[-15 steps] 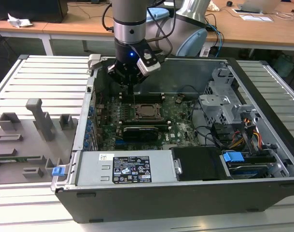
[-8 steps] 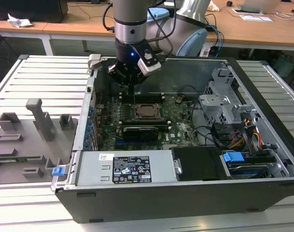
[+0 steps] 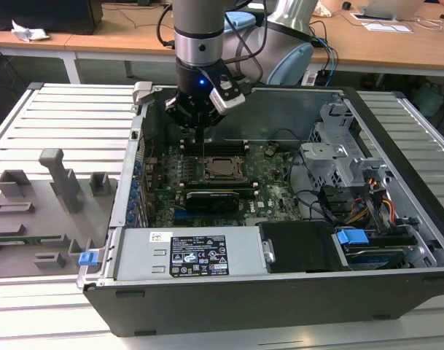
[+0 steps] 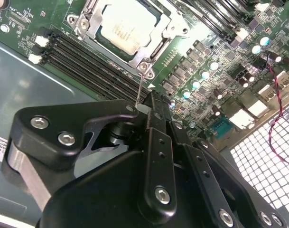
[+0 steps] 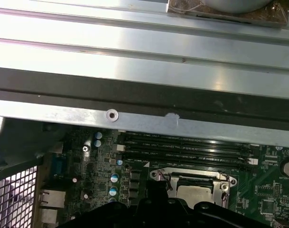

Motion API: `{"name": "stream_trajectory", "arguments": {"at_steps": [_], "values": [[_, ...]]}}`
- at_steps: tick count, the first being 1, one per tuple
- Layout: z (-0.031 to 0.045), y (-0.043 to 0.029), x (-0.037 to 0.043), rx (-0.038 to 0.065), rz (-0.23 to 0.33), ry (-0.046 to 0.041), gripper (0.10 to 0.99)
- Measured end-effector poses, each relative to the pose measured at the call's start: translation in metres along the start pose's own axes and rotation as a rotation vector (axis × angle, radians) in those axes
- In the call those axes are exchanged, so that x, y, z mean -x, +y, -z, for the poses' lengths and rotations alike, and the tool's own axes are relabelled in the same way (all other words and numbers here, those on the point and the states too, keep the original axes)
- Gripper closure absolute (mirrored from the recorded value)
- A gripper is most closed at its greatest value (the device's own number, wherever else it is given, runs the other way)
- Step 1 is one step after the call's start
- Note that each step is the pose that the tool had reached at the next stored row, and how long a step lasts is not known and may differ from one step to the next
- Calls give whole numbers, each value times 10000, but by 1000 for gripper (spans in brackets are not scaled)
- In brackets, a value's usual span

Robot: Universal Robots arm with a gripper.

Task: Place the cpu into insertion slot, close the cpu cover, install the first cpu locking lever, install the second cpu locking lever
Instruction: 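Install the first cpu locking lever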

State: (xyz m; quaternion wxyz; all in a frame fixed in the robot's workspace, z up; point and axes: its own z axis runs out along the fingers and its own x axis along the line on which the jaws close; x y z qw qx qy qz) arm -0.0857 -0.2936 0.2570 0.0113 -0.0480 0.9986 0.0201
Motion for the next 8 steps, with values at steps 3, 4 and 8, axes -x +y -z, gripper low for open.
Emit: {"name": "stream_trajectory", "arguments": {"at_steps": [3, 4, 8], "values": [[0, -1, 6, -1, 0, 0, 980], [0, -1, 9, 0, 1, 1, 980], [0, -1, 14, 0, 0, 0, 980]]}}
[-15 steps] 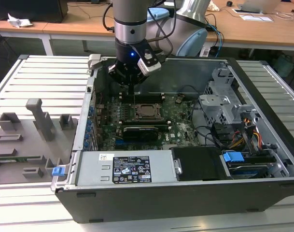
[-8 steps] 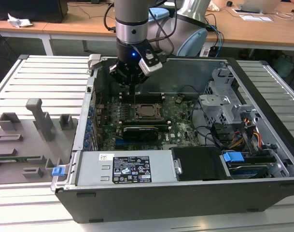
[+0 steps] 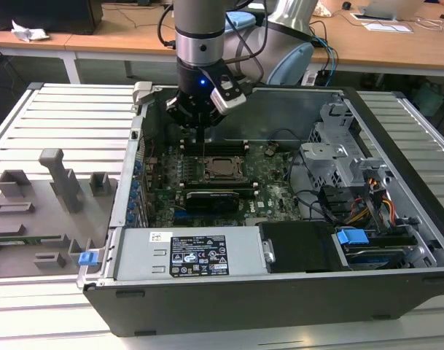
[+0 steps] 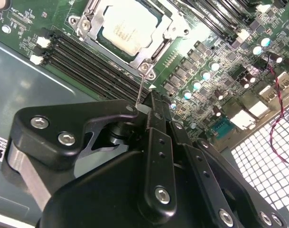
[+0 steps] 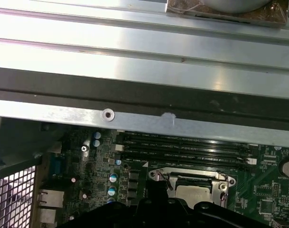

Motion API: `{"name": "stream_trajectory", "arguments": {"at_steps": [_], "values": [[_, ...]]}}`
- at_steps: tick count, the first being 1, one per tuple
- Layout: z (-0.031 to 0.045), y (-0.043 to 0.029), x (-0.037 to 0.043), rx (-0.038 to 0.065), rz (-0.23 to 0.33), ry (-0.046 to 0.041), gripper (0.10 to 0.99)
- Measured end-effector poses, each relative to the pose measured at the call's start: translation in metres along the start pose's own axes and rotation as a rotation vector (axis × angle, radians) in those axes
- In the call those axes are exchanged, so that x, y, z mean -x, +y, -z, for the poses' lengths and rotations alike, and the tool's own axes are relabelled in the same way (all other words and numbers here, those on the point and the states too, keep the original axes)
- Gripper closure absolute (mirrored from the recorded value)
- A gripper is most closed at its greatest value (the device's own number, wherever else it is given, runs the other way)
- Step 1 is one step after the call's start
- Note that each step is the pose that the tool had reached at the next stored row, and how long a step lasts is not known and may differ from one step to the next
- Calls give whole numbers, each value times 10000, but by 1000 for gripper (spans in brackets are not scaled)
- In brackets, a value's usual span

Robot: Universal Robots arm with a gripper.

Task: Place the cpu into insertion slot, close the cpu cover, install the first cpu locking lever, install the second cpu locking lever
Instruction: 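Install the first cpu locking lever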

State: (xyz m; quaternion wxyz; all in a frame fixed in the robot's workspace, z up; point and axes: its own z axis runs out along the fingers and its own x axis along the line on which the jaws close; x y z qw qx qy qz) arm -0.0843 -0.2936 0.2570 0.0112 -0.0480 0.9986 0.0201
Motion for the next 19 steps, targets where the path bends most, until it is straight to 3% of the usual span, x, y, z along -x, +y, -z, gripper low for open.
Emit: {"name": "stream_trajectory", "arguments": {"at_steps": [13, 19], "values": [[-1, -3, 35, 0, 0, 0, 980], [-9, -11, 112, 0, 0, 0, 980]]}}
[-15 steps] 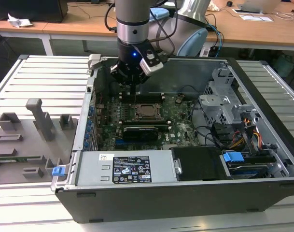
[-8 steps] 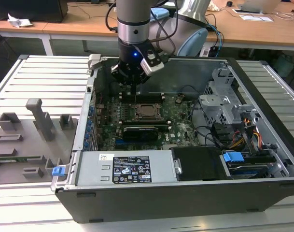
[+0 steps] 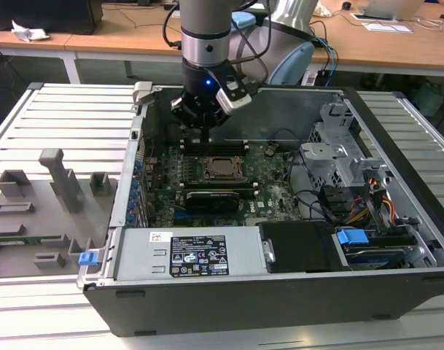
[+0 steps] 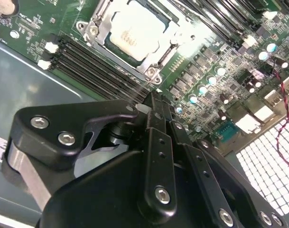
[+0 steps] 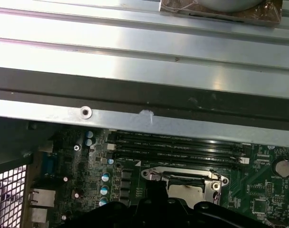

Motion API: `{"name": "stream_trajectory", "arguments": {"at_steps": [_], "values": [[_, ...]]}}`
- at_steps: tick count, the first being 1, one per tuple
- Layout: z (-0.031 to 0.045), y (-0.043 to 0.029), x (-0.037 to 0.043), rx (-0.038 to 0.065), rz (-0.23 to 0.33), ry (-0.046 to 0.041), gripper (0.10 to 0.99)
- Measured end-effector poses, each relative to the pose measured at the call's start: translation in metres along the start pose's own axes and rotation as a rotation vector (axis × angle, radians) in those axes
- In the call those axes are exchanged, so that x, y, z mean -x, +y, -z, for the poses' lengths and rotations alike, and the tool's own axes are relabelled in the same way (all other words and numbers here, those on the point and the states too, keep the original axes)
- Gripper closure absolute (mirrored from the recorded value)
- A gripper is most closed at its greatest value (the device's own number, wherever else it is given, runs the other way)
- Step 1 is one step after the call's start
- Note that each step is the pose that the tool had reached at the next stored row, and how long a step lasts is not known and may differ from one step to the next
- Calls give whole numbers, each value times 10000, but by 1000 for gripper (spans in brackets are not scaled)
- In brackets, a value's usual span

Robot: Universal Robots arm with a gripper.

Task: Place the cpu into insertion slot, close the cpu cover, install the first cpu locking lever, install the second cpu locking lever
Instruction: 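Install the first cpu locking lever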

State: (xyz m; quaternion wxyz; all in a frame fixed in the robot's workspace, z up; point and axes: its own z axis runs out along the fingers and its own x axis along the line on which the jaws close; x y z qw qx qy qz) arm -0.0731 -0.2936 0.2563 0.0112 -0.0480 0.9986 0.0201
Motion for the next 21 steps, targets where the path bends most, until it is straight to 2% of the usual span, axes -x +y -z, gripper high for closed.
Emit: {"name": "stream_trajectory", "arguments": {"at_steps": [2, 3, 4, 5, 8, 14, 21], "values": [[-9, -4, 39, 0, 0, 0, 980], [-29, -10, 94, 2, -12, -2, 980], [-36, -15, 93, 296, -23, -40, 980], [-101, -17, 93, 299, -250, -65, 980], [-163, -20, 96, 302, -251, -66, 980], [-207, -26, 132, 301, -188, -60, 980], [-241, -28, 138, 306, -180, -62, 980]]}}
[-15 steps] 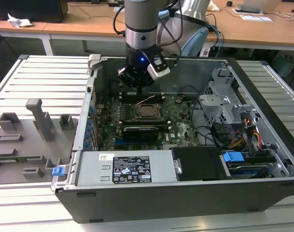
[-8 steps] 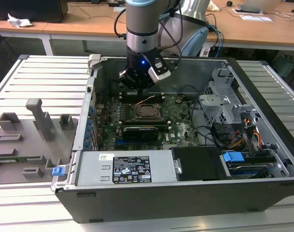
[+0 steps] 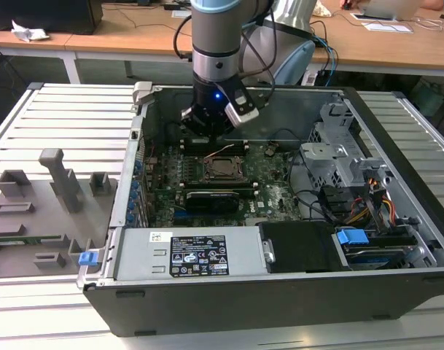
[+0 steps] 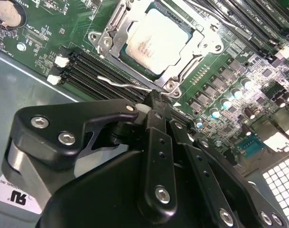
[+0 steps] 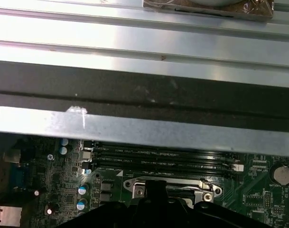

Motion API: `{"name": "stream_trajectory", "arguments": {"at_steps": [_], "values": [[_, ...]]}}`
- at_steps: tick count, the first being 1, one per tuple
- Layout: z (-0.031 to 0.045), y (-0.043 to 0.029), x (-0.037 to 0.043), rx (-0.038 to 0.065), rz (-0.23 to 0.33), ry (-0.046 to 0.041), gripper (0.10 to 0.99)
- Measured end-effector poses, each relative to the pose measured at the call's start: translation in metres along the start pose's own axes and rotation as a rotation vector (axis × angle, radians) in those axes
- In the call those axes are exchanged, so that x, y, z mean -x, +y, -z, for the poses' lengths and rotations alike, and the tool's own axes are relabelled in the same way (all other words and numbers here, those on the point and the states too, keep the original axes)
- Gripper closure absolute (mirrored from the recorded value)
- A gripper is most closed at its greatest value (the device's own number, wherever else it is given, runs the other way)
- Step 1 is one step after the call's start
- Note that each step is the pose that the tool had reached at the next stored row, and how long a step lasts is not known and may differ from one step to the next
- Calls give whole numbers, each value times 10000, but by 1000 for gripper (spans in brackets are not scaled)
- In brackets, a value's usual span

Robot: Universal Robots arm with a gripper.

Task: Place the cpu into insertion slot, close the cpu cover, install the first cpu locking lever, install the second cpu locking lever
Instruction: 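Install the first cpu locking lever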

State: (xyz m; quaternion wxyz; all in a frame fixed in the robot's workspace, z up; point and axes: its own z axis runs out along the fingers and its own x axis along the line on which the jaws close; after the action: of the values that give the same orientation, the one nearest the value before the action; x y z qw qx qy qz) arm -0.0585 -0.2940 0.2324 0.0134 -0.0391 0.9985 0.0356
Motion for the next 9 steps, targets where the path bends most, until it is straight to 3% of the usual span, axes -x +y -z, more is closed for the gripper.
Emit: {"name": "stream_trajectory", "arguments": {"at_steps": [9], "values": [[-64, 45, 53, 1, 71, 6, 980]]}}
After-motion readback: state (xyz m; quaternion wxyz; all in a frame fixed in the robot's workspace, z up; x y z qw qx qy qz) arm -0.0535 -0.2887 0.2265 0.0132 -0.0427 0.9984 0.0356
